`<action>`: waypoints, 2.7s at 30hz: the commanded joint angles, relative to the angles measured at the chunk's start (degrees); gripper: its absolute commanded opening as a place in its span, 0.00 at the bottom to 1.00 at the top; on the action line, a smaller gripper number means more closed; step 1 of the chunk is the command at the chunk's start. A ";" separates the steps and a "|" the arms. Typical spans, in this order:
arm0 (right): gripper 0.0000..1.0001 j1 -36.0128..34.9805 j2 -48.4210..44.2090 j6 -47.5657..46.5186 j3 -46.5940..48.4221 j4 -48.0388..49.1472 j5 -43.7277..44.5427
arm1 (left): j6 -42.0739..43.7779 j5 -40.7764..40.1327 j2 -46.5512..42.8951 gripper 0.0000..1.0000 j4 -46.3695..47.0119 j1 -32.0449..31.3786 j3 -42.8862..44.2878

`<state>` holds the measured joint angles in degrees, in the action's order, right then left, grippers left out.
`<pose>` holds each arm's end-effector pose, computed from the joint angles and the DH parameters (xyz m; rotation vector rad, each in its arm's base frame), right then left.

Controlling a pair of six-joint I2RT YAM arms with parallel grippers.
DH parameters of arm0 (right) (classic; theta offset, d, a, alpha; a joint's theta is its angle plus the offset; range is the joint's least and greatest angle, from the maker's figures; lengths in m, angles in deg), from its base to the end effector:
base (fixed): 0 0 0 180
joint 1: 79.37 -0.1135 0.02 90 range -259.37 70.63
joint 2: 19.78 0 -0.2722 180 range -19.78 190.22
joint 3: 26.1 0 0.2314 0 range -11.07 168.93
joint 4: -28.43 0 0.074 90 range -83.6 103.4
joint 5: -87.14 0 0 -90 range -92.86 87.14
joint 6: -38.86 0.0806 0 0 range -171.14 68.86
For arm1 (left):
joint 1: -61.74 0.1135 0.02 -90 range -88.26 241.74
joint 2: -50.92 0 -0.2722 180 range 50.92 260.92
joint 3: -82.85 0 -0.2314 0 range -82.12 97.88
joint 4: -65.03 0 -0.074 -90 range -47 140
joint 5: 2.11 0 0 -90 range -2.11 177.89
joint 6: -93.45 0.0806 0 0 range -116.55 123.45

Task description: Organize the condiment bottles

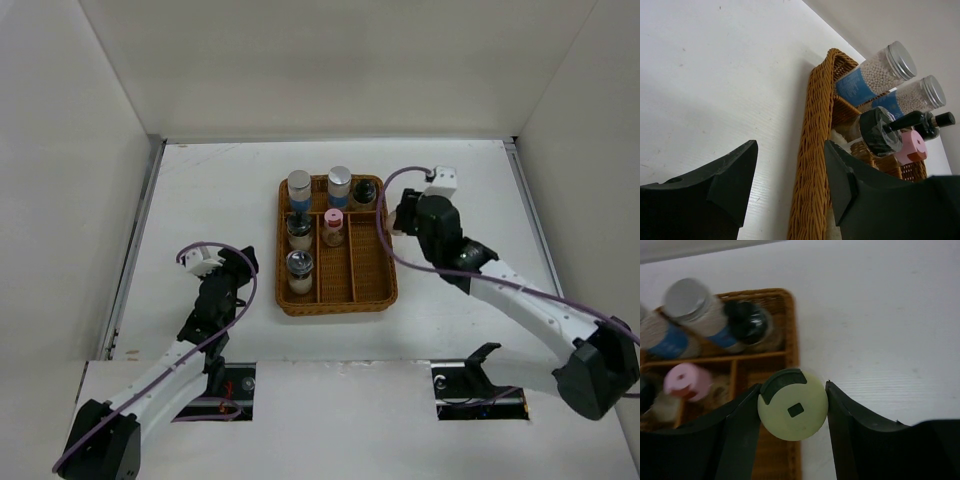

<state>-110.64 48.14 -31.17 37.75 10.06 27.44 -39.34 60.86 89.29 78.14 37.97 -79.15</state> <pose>0.2615 0.1112 0.2945 0.1535 1.9014 0.0847 0.1686 -0.0343 0.1835 -0.6241 1.5874 -0.4711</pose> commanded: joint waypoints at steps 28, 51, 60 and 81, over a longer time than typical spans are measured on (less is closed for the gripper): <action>0.48 -28.01 19.26 -0.37 0.93 12.48 -2.01 | -0.37 -0.84 1.80 1.00 2.27 2.72 -1.91; 1.00 -13.61 5.29 0.60 -4.15 22.47 4.23 | -2.92 -2.24 2.42 1.00 -30.59 3.42 14.61; 1.00 -11.23 6.17 2.09 -12.69 32.95 10.90 | -2.22 -3.73 -1.20 1.00 -32.18 4.04 17.34; 1.00 -5.86 8.54 8.34 -15.07 33.66 11.27 | 0.33 -2.51 10.85 1.00 -26.65 4.74 19.01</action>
<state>-116.19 56.14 -23.76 22.07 39.85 39.53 -40.43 58.15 99.91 48.41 42.96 -63.05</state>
